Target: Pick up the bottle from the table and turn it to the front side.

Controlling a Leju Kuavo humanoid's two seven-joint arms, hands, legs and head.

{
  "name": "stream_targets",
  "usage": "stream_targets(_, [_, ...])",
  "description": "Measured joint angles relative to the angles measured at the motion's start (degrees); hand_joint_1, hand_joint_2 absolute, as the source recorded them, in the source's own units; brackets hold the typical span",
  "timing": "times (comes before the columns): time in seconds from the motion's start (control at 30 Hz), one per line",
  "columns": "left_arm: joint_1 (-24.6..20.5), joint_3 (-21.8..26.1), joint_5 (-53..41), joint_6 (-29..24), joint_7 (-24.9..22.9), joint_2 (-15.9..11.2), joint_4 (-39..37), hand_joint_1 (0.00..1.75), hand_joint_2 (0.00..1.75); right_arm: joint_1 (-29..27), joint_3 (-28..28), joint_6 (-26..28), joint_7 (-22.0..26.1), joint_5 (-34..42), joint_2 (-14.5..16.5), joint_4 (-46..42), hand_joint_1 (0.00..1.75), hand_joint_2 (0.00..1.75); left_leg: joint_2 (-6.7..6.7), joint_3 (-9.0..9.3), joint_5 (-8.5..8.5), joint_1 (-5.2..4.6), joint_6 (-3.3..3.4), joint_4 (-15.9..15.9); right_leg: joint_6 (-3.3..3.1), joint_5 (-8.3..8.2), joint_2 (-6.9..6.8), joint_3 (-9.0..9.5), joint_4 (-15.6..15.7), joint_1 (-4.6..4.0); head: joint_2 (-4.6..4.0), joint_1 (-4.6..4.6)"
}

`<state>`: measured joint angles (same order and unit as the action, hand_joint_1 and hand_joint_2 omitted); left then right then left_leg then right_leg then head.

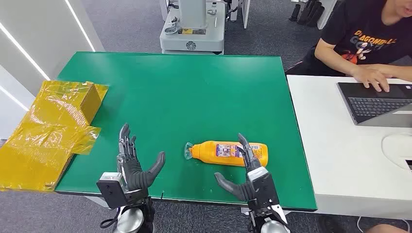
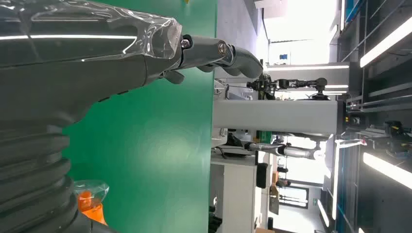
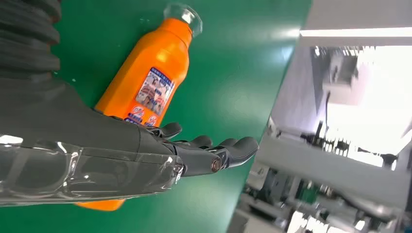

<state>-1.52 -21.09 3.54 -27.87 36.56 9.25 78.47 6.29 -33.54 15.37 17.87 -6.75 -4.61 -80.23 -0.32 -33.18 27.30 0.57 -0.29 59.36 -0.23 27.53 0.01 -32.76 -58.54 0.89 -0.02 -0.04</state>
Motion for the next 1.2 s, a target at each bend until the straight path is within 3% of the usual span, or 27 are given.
stream_targets(0.13, [-0.05, 0.02, -0.08, 1.26, -0.29, -0.01, 0.02, 0.00, 1.75, 3.30, 1.03, -7.35, -4.39, -8.42, -3.41, 1.68, 0.00, 1.75, -0.02, -0.02, -0.05, -0.01, 0.08, 0.05, 0.08, -0.05, -0.02, 0.01, 0.01, 0.01, 0.00, 0.00])
stream_targets(0.27, [-0.62, 0.07, 0.02, 3.70, -0.43, -0.08, -0.04, 0.00, 1.75, 7.96, 3.33, -17.54, -7.02, -14.05, -11.01, 3.33, 0.00, 1.75, -0.05, -0.13, -0.09, -0.03, 0.15, 0.21, 0.20, -0.14, -0.04, 0.01, 0.02, 0.03, 0.00, 0.01])
stream_targets(0.5, [-2.57, 0.61, 2.80, 6.73, 3.03, -0.52, -2.23, 0.00, 1.75, 21.27, 3.84, -35.84, -8.33, -9.88, -25.68, 6.04, 0.00, 1.75, -0.02, -0.39, -0.19, -0.06, 0.31, 0.37, 0.38, -0.38, 0.01, -0.17, 0.01, 0.05, 0.00, 0.01])
stream_targets(0.7, [-4.25, 0.67, 3.76, 7.80, 3.51, -0.77, -4.00, 0.00, 1.75, 32.87, -2.61, -40.86, -11.67, -3.02, -32.54, 8.14, 0.00, 1.75, -0.07, -0.44, -0.26, -0.05, 0.38, 0.39, 0.39, -0.43, -0.07, -0.21, -0.02, 0.05, 0.00, 0.00])
stream_targets(0.87, [-4.69, 0.87, 3.75, 8.44, 3.51, -0.87, -4.80, 0.00, 1.75, 39.07, -9.39, -42.15, -12.11, -0.49, -35.99, 9.51, 0.00, 1.75, -0.06, -0.45, -0.26, -0.04, 0.38, 0.38, 0.39, -0.43, -0.06, -0.22, -0.02, 0.04, 0.00, 0.00])
stream_targets(1.03, [-4.68, 0.94, 3.51, 8.78, 3.53, -0.85, -5.00, 0.00, 1.75, 40.66, -14.12, -41.91, -11.16, 0.00, -36.33, 11.76, 0.00, 1.75, -0.07, -0.47, -0.26, -0.04, 0.38, 0.38, 0.39, -0.43, -0.07, -0.22, -0.02, 0.04, 0.00, -0.01])
stream_targets(1.2, [-4.68, 0.94, 3.50, 8.79, 3.53, -0.85, -5.03, 0.00, 1.75, 40.76, -14.74, -41.84, -11.05, 0.00, -36.33, 12.12, 0.00, 1.75, -0.07, -0.48, -0.26, -0.04, 0.38, 0.38, 0.39, -0.43, -0.07, -0.22, -0.02, 0.04, 0.00, 0.00])
